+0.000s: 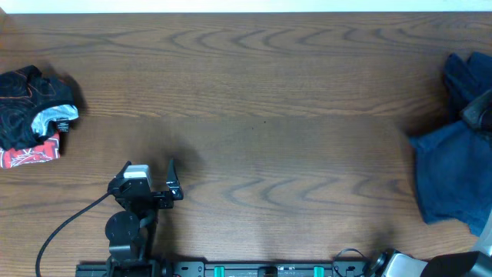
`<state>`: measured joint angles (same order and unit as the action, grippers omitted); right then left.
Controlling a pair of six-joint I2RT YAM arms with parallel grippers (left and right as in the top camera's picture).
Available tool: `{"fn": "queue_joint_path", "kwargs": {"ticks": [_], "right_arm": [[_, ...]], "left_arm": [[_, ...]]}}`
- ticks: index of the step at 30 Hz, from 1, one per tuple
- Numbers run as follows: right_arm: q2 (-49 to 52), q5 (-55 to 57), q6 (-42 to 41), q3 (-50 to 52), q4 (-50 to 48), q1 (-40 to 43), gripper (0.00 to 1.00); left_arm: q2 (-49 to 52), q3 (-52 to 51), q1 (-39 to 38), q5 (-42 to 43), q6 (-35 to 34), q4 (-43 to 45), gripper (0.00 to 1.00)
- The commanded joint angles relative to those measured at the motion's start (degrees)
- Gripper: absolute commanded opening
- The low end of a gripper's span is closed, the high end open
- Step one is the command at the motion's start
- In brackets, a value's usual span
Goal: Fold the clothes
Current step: 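Grasp the top navy shorts with the right gripper and lift, then drag the navy shorts to table center and release with right gripper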
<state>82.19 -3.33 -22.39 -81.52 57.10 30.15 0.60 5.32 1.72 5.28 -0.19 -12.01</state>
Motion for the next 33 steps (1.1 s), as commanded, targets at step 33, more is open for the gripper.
{"fn": "queue_joint_path", "kwargs": {"ticks": [33], "right_arm": [[12.9, -9.0, 6.4, -22.9, 3.4, -34.7, 0.01]], "left_arm": [[-0.3, -1.4, -0.2, 0.3, -0.5, -0.5, 0.98]]}}
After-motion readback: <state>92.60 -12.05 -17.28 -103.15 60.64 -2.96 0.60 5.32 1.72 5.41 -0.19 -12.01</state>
